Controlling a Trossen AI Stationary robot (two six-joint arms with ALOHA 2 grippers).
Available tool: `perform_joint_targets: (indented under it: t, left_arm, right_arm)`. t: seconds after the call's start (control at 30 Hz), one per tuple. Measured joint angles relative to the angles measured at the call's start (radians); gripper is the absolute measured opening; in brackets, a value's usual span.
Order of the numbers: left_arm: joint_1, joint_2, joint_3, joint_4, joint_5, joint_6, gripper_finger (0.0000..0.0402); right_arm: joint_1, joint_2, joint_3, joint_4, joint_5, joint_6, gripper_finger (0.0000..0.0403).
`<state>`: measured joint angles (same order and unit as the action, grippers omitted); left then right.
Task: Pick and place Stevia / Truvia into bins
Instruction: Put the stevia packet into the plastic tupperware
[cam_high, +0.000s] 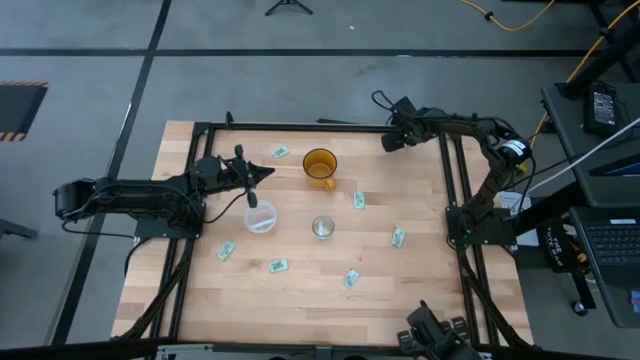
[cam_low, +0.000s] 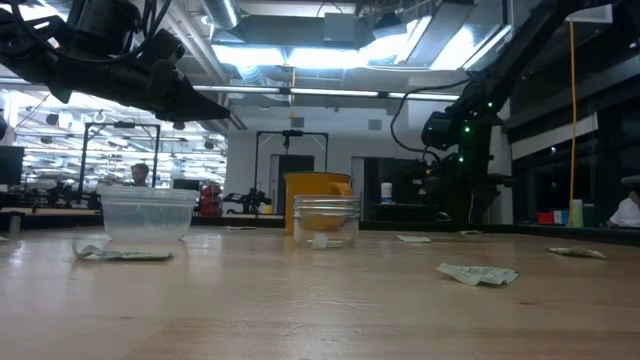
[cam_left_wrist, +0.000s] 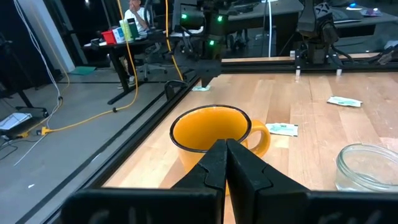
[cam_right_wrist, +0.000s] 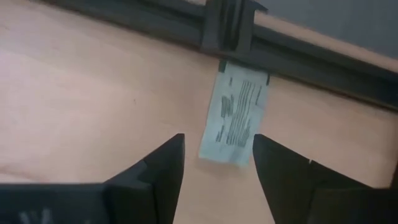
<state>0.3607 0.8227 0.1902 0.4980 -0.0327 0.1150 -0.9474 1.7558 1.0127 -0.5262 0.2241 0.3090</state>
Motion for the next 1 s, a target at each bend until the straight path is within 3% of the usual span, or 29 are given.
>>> perform_joint_targets:
  t: [0.7,1.0]
  left_arm:
    - [0.0,0.0,0.0,0.0,0.0,-0.023,0.0004]
    - [0.0,0.0,0.0,0.0,0.0,-0.023,0.0004]
  right_arm:
    - [-0.011,0.12,0.085,-0.076,0.002,-0.006,0.0192]
    - [-0.011,0.183,0.14,-0.151,-0.037,0.0,0.0145]
